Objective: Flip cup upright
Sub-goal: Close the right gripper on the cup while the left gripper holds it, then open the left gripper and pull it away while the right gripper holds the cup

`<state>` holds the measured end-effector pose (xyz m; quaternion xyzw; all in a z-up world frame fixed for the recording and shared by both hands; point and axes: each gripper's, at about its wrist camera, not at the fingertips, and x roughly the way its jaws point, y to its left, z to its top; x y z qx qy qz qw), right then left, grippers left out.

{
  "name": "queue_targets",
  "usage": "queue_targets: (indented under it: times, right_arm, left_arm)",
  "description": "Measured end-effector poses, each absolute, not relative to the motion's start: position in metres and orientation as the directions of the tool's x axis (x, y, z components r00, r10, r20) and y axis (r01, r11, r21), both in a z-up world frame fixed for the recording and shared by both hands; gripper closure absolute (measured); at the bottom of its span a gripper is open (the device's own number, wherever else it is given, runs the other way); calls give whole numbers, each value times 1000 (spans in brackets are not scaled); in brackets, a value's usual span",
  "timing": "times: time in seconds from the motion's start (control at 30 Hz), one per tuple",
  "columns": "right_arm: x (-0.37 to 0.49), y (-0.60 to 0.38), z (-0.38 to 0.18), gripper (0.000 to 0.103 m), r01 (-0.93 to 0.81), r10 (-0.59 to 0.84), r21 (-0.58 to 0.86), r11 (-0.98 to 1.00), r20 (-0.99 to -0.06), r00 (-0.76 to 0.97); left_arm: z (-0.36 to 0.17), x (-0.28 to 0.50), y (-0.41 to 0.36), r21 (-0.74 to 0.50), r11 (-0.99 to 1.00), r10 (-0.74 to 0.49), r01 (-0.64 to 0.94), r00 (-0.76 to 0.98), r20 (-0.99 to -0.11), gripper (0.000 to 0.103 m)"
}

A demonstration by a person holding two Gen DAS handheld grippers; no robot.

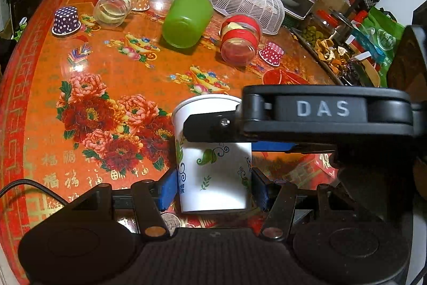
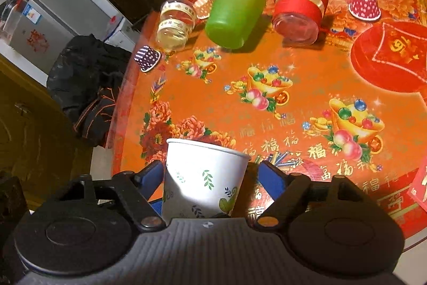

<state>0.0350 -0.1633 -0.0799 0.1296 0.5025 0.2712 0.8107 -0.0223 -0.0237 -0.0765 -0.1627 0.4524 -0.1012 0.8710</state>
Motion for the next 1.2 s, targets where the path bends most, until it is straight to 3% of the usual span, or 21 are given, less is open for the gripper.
queue_targets:
  times: [0.8,0.97,1.07,1.2]
  right_arm:
    - [37,-146,-77,31,-336,527,422,842,-778,343]
    - [37,-143,-77,35,-344,534,427,836,-776,336]
    - [35,-142,-78,35,-352,549,440,826,-770,326]
    - [33,-139,-78,35,-360,542,427,829,-771,334]
  left_arm:
    - [-79,-24,-22,-375,927,-323,27,568,-757,41]
    - [-71,-43,-20,-284,958,-239,31,633,-736,14]
    - [-66,-58,-5,-299,953,-252,42,659,-709,14]
    - [-51,-78,9,-221,975,-161,8,711,-685,14]
